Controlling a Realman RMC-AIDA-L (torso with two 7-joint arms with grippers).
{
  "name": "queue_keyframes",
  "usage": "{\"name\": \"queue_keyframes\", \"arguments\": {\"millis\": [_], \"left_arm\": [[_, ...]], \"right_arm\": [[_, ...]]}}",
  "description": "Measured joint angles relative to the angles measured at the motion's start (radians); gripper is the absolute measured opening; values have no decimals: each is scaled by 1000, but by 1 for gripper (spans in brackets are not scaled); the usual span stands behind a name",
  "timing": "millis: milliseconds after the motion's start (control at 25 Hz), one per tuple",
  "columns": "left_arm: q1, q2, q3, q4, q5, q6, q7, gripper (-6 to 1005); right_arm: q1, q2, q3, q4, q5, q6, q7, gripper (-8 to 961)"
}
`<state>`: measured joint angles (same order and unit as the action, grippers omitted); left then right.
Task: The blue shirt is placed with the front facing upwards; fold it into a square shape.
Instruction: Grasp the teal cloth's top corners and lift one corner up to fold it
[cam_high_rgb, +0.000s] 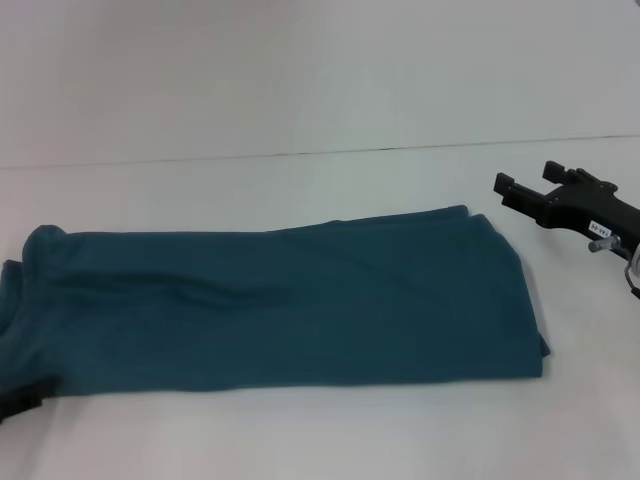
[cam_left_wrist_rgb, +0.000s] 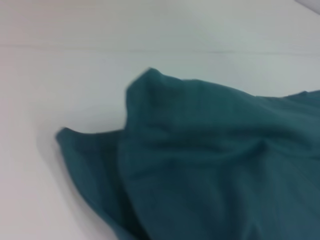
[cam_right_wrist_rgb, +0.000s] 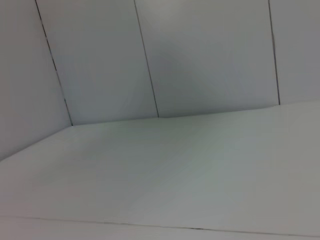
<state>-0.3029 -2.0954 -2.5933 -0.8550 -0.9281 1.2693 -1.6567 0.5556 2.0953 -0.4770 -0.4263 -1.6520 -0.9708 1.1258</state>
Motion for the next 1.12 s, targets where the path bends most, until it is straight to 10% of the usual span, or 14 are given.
{"name": "queue_keyframes", "arguments": {"millis": [440, 840, 1120], "left_arm": [[7, -1, -9, -84, -6, 1, -17, 868], [-13, -61, -151, -201, -197, -31, 12, 870], [-84, -65, -138, -38, -297, -31, 80, 861]], "right_arm": [[6, 0, 0, 0, 0, 2, -2, 883], [17, 0, 0, 21, 0, 2, -20, 883], [35, 0, 0, 57, 0, 2, -36, 885]]}}
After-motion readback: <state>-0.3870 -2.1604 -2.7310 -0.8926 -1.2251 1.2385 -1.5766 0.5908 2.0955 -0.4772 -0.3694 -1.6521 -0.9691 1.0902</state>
